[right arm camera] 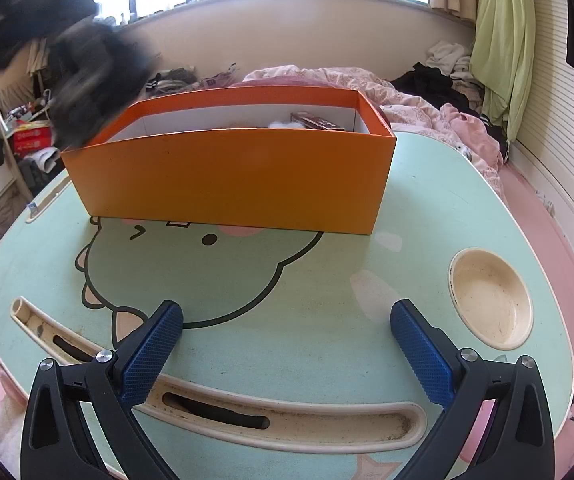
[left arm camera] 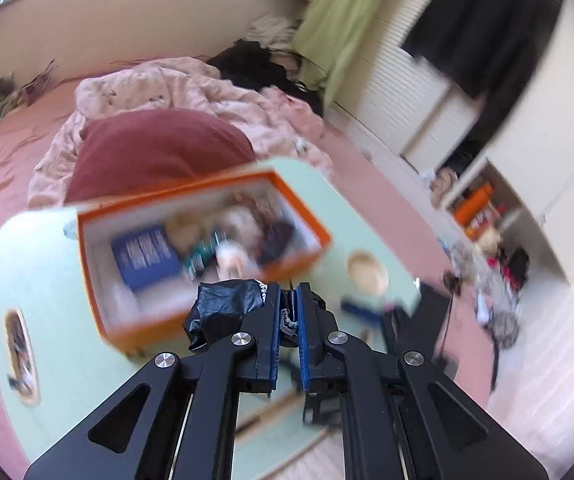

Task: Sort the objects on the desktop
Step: 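Lift the black cloth out and set it on the table with the left gripper, then grasp the brown milk carton in the box with the right gripper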

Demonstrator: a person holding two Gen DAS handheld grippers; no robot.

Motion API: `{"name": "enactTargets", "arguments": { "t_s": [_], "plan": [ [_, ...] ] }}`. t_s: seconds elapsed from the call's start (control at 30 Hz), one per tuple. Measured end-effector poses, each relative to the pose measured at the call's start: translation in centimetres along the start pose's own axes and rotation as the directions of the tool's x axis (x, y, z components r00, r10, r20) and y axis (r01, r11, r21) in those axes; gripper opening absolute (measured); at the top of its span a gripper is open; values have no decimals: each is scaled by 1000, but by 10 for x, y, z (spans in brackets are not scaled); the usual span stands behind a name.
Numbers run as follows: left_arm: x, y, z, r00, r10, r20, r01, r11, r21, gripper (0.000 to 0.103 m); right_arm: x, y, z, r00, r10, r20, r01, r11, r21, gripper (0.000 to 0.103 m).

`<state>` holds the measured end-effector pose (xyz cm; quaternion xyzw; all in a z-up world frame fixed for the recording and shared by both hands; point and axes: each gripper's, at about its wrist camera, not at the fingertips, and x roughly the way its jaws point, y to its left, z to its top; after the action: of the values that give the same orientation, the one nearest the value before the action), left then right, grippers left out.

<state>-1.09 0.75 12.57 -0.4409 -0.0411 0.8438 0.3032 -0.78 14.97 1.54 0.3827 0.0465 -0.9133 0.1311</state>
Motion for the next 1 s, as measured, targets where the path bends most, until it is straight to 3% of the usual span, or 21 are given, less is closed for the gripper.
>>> {"name": "enactTargets", "arguments": {
  "t_s": [0.1,0.17,0.2,0.23,0.3,0.37,0.4,0.5,0.6,0.73,0.8,0.87,0.93,1.0],
  "plan": [
    [20,7,-37,999,34,0,-34,999,-37,9,-7,-10,10,999,49,2,-49,998,35,98],
    [26,13,-43,996,62,62,-58,996,-69,19,-21,-19,24,997,66,32,-68,995,74,78],
    [27,17,-45,991,76,109,-67,994,-85,32,-31,-25,37,996,72,61,-76,994,82,74],
    [27,21,-47,985,89,150,-75,993,-96,48,-40,-28,54,992,88,90,-95,993,72,65],
    [24,25,-51,973,78,216,-55,992,-111,67,-46,-22,85,987,139,81,-140,990,8,45],
    [19,28,-56,961,70,267,-33,990,-140,73,-31,-10,120,984,178,-20,-179,980,-92,10],
    [17,28,-60,959,63,277,-20,988,-154,75,-17,-7,137,983,168,-69,-176,975,-135,7],
    [14,28,-64,965,52,258,-12,988,-156,75,36,-1,172,981,40,-192,-86,967,-241,6],
    [8,29,-68,963,46,264,-4,988,-155,75,90,-9,182,937,-7,-350,-86,965,-248,6],
    [7,31,-69,961,23,275,22,987,-161,75,100,-13,191,935,16,-354,-95,974,-206,7],
    [7,31,-71,961,12,276,34,986,-164,75,102,-8,192,934,-14,-358,-74,970,-233,8],
    [8,32,-72,962,7,273,39,986,-163,75,101,0,191,937,-87,-339,-17,956,-293,27],
    [10,32,-72,963,10,269,35,986,-162,75,99,2,193,944,-123,-307,16,944,-330,30],
    [11,33,-73,964,8,266,39,985,-167,75,102,-3,195,937,-92,-336,-17,952,-306,30]
  ]
}}
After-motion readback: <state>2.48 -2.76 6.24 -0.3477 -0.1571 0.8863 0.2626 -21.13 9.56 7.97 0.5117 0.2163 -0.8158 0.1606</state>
